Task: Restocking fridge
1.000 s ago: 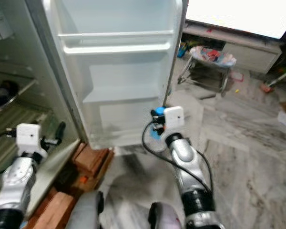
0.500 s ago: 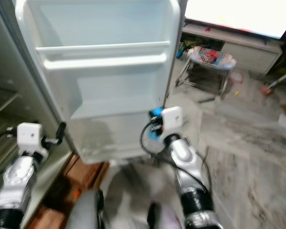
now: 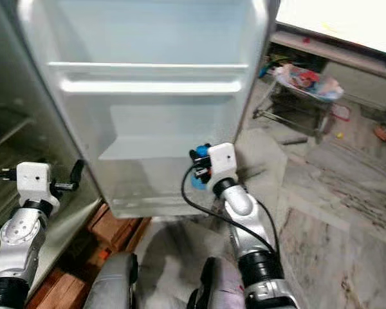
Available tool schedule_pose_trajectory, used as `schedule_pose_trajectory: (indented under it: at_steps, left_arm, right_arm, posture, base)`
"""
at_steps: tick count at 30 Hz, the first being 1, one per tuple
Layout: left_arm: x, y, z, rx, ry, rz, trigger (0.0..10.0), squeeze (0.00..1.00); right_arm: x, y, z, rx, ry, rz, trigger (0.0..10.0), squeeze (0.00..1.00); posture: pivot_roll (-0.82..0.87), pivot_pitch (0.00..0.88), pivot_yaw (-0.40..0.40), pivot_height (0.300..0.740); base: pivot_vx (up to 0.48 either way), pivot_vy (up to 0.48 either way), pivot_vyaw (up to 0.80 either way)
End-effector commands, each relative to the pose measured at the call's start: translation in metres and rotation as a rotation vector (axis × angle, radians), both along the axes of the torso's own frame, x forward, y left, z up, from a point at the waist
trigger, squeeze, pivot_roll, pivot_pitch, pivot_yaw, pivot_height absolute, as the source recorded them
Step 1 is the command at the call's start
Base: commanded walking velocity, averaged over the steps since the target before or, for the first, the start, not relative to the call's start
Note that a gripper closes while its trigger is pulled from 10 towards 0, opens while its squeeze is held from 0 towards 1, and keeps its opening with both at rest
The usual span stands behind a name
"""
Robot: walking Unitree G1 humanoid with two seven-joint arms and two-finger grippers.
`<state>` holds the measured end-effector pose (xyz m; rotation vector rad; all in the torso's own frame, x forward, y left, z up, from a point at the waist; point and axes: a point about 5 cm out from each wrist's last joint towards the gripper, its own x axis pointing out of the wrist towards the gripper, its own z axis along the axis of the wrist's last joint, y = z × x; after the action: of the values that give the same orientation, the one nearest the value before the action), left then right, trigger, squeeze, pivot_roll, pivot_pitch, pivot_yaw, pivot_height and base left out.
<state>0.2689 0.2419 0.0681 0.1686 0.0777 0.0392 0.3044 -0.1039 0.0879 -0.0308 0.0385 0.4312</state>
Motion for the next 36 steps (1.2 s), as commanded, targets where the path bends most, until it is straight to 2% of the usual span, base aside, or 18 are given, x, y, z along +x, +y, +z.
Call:
schedule_pose_trajectory:
  at_steps: [1,10,13,21,23,30,36]
  left_arm:
    - [-0.001,-0.001,0.001,0.003,-0.001,0.000,10.0,0.00]
    - [-0.003,-0.001,0.003,0.008,-0.001,-0.005,10.0,0.00]
    - [-0.008,0.003,0.003,0.017,0.003,-0.002,10.0,0.00]
    - [-0.013,0.006,0.004,0.023,0.007,0.008,10.0,0.00]
    - [-0.013,0.006,0.005,0.025,0.006,0.006,10.0,0.00]
    - [-0.015,0.007,0.007,0.029,0.004,0.007,10.0,0.00]
    - [-0.019,0.006,0.008,0.031,0.012,0.000,10.0,0.00]
  right_arm:
    - [0.004,-0.002,0.006,-0.006,-0.028,-0.001,10.0,0.00]
    - [0.008,0.001,0.004,-0.026,-0.012,0.036,10.0,0.00]
    - [0.014,0.003,0.003,-0.035,-0.008,0.034,10.0,0.00]
    - [0.018,0.006,0.004,-0.035,-0.020,0.047,10.0,0.00]
    - [0.021,0.007,0.004,-0.064,-0.036,0.040,10.0,0.00]
    - [0.028,0.014,0.010,-0.102,-0.079,0.075,10.0,0.00]
    - [0.047,0.018,0.027,-0.148,-0.153,0.047,10.0,0.00]
  posture:
    - [0.14,0.029,-0.058,0.636]
    - [0.17,0.053,-0.073,0.636]
    - [0.18,0.062,-0.078,0.636]
    - [0.21,0.066,-0.085,0.586]
    - [0.21,0.068,-0.082,0.572]
    - [0.21,0.088,-0.075,0.572]
    - [0.22,0.119,-0.066,0.572]
  base:
    - [0.000,0.000,0.49]
    - [0.000,0.000,0.00]
    - [0.000,0.000,0.00]
    - [0.000,0.000,0.00]
    - [0.000,0.000,0.00]
    - [0.000,0.000,0.00]
    - [0.000,0.000,0.00]
